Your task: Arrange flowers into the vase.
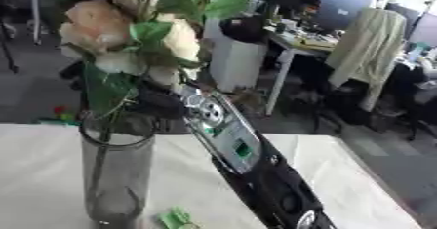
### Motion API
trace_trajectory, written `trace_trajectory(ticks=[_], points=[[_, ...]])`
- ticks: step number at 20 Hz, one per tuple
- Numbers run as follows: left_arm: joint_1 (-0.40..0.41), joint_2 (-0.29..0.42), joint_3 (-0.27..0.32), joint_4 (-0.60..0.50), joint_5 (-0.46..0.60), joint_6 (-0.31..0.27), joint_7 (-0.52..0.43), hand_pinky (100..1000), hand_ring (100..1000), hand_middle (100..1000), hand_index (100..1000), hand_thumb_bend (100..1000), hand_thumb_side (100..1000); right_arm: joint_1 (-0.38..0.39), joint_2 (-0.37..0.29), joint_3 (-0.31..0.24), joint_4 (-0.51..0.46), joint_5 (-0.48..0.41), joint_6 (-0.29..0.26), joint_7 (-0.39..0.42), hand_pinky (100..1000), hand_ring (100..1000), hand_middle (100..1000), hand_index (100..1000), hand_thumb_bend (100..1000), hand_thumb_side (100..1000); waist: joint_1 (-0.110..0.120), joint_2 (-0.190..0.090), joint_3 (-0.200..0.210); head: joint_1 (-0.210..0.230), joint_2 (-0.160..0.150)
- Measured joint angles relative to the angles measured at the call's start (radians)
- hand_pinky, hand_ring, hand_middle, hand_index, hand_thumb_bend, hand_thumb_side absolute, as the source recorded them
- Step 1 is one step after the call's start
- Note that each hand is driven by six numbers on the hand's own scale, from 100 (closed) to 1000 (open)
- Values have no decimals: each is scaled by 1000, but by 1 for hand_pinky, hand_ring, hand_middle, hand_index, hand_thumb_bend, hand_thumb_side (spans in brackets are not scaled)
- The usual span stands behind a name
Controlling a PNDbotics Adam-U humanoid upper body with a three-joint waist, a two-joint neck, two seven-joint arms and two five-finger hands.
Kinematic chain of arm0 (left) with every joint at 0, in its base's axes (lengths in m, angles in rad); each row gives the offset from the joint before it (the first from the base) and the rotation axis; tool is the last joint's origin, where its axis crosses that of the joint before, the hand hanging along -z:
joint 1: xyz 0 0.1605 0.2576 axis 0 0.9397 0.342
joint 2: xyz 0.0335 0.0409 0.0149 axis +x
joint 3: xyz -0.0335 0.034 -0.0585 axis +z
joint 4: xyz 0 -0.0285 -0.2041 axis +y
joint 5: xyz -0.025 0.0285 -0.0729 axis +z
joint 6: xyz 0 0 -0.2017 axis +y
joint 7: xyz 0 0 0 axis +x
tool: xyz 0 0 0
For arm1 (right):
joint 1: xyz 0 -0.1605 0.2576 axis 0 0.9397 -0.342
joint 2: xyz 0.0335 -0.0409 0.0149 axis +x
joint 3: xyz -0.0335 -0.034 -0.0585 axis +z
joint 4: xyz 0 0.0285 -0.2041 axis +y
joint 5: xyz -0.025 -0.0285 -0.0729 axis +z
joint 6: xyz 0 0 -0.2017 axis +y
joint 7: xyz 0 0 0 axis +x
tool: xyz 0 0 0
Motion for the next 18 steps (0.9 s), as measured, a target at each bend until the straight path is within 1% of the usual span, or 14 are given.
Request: trace_trajectory(ticks=[1,5,12,18], points=[[0,0,0,0,0,0,0,723,838,754,898,262,964,0,0,-1,-2,5,-1,16,890,888,609,901,100,955,0,0,0,-1,0],[0,0,0,0,0,0,0,723,838,754,898,263,964,-1,-4,-14,-10,20,-8,72,910,921,647,928,100,1000,0,0,-2,-3,0],[0,0,0,0,0,0,0,723,838,754,898,263,964,-2,-9,-31,-12,19,-20,100,926,943,675,953,100,1000,-2,0,-5,-8,-3],[0,0,0,0,0,1,0,723,838,754,898,262,965,-4,-13,-35,-22,22,-40,125,961,999,751,1000,100,1000,-2,0,-5,-12,-5]])
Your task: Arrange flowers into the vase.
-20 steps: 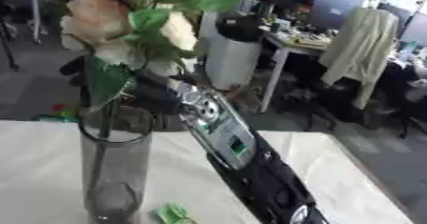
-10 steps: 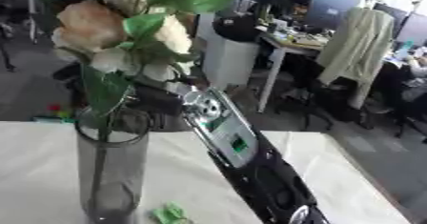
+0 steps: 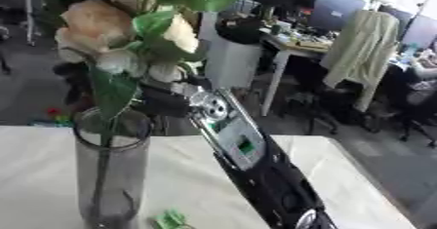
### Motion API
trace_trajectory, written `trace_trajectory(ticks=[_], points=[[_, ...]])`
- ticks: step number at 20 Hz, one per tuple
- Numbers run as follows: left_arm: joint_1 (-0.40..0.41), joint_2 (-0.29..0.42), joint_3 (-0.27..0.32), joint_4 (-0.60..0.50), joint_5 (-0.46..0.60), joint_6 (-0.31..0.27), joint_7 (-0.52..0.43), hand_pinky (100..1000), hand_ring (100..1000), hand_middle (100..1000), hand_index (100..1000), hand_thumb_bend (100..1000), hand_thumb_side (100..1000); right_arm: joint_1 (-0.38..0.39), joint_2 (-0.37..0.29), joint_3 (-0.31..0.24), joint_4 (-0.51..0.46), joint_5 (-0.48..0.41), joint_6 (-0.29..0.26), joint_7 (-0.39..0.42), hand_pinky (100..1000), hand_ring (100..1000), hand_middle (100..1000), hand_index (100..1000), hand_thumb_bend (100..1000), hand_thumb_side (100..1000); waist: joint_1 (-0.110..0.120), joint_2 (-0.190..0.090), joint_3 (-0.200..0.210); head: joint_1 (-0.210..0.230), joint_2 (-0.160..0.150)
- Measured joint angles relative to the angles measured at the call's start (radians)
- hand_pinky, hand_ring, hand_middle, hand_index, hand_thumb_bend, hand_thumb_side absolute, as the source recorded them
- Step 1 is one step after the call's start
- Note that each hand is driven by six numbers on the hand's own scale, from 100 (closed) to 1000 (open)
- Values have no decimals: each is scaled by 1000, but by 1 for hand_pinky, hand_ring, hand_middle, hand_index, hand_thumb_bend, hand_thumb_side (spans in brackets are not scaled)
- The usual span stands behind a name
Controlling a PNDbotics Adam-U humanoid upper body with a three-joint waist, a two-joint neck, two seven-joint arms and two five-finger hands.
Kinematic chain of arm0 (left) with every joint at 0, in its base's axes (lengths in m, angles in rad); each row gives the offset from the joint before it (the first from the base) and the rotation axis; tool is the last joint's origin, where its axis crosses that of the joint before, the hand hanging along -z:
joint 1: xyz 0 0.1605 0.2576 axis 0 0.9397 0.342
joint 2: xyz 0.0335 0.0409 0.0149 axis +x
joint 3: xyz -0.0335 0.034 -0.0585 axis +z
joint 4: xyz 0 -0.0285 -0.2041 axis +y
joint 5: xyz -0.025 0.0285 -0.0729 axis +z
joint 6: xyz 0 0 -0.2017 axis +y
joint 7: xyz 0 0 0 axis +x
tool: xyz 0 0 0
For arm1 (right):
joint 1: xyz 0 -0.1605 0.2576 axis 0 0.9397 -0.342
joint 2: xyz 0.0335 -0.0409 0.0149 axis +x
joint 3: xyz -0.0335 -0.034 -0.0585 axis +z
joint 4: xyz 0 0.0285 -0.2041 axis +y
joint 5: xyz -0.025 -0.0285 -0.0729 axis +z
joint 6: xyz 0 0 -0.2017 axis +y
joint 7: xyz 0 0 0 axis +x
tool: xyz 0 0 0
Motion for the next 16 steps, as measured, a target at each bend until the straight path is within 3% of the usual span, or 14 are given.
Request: trace_trajectory(ticks=[11,16], points=[[1,0,-6,0,0,2,-2,723,838,754,898,259,968,-31,-4,5,36,82,-60,218,1000,1000,822,1000,100,1000,0,0,4,-5,0],[2,0,-6,0,0,4,-4,723,838,754,898,257,970,-51,-15,7,66,86,-73,262,1000,1000,837,1000,252,1000,0,0,4,-7,0]])
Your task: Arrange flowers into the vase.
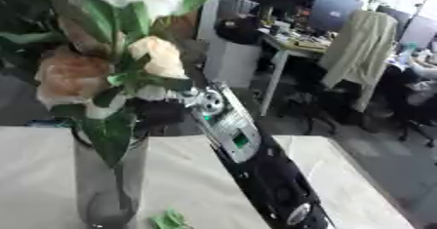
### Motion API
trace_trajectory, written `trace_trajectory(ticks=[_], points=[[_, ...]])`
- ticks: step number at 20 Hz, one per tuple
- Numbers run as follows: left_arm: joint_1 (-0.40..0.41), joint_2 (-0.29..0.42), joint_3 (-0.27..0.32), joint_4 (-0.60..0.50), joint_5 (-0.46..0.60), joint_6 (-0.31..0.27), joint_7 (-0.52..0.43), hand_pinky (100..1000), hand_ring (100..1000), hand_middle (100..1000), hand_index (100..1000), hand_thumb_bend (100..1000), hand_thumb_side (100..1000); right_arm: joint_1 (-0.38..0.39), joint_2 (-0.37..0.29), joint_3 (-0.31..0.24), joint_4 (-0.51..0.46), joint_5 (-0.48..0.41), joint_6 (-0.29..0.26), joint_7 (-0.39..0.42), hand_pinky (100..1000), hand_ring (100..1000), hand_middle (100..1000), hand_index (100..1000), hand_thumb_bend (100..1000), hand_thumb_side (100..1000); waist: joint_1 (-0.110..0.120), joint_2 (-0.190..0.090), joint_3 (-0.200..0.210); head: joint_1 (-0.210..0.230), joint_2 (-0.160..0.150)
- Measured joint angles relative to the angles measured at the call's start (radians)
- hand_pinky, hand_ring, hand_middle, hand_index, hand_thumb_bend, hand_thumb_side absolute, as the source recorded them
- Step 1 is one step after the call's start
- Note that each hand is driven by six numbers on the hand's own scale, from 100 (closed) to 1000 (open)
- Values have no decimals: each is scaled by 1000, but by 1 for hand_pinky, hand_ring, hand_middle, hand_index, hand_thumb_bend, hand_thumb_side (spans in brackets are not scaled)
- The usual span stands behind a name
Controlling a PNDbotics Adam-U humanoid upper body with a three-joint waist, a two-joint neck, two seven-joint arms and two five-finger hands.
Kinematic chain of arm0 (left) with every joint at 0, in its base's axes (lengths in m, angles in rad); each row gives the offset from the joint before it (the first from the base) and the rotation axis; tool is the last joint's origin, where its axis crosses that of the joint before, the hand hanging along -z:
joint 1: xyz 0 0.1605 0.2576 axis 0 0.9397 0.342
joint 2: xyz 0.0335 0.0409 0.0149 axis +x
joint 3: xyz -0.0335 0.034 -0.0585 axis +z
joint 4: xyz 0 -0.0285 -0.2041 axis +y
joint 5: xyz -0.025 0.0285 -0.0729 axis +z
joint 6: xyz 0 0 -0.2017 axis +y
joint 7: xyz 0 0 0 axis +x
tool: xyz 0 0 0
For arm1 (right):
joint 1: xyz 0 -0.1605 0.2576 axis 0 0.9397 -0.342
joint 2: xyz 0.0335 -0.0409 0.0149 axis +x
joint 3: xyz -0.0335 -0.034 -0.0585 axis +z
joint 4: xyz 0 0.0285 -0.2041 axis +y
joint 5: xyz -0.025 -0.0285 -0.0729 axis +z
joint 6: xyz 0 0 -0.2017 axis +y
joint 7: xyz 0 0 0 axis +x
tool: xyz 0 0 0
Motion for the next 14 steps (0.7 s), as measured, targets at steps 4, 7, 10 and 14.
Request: trace_trajectory(ticks=[4,7,10,14], points=[[2,0,0,0,0,0,0,723,838,754,898,257,970,-13,-9,12,38,4,-8,7,1000,1000,842,1000,297,1000,0,0,0,-2,0],[4,0,-1,0,0,1,-1,723,838,753,898,256,970,-22,-10,17,61,4,-14,9,1000,1000,840,1000,316,1000,0,0,0,-4,0],[6,0,-2,0,0,2,-2,723,839,754,898,254,972,-23,-10,18,76,-5,-14,9,1000,1000,843,1000,344,1000,0,0,0,-7,-3],[6,0,-6,0,0,4,-4,723,839,754,898,255,972,-24,-10,24,92,-31,-7,11,1000,1000,877,1000,424,1000,0,0,0,-10,-3]])
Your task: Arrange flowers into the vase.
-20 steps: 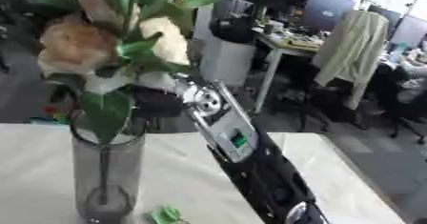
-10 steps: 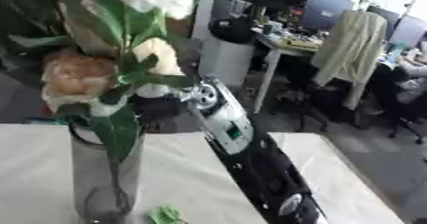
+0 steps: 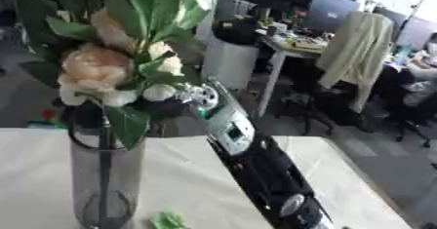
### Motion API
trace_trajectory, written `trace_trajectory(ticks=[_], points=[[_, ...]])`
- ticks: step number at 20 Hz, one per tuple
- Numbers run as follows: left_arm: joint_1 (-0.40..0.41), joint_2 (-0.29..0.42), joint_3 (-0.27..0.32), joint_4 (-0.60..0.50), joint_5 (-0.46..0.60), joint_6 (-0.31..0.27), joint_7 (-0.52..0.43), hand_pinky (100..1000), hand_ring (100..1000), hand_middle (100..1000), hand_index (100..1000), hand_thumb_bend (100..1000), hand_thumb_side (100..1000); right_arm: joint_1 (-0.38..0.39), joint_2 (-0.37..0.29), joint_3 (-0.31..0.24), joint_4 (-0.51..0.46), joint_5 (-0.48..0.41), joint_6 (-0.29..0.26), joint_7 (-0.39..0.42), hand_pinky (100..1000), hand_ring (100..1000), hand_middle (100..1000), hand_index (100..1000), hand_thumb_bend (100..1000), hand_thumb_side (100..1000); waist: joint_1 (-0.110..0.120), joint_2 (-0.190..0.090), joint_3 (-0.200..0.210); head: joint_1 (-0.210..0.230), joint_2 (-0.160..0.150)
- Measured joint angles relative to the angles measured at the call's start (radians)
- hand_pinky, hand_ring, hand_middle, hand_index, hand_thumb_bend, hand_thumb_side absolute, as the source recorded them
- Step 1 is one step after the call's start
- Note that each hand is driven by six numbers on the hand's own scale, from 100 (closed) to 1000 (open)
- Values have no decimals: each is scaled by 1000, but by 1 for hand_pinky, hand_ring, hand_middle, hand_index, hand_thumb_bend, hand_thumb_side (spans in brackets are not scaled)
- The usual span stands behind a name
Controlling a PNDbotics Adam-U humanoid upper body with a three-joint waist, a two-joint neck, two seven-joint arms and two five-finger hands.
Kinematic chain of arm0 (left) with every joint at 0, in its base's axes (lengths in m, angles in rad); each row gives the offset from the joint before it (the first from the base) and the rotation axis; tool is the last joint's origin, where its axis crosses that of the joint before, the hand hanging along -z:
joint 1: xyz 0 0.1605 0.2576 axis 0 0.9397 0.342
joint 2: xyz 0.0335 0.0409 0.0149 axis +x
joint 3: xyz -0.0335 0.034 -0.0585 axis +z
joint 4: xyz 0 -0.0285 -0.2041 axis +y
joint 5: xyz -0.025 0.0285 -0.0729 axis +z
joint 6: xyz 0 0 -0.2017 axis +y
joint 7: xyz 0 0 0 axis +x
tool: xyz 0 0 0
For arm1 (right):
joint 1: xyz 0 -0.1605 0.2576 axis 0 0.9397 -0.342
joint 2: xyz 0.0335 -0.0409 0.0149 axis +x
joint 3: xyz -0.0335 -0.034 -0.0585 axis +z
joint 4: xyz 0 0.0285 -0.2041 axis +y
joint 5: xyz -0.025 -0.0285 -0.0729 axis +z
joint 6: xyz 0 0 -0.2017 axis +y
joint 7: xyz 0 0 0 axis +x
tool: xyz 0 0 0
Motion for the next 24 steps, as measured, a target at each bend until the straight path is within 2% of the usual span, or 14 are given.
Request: trace_trajectory(ticks=[2,13,24], points=[[0,0,0,0,0,0,0,723,839,754,898,256,972,0,0,5,4,-11,4,-1,1000,1000,902,1000,464,1000,0,0,-1,-1,0],[0,0,0,0,0,1,-1,724,839,753,898,255,972,-7,-18,12,9,-24,-5,-1,1000,1000,1000,1000,483,1000,0,0,-5,-7,-1],[1,0,0,0,0,2,-3,724,839,747,898,257,973,-7,-39,-1,9,-22,-26,-1,1000,1000,1000,1000,494,925,-3,-1,-10,-9,-1]])
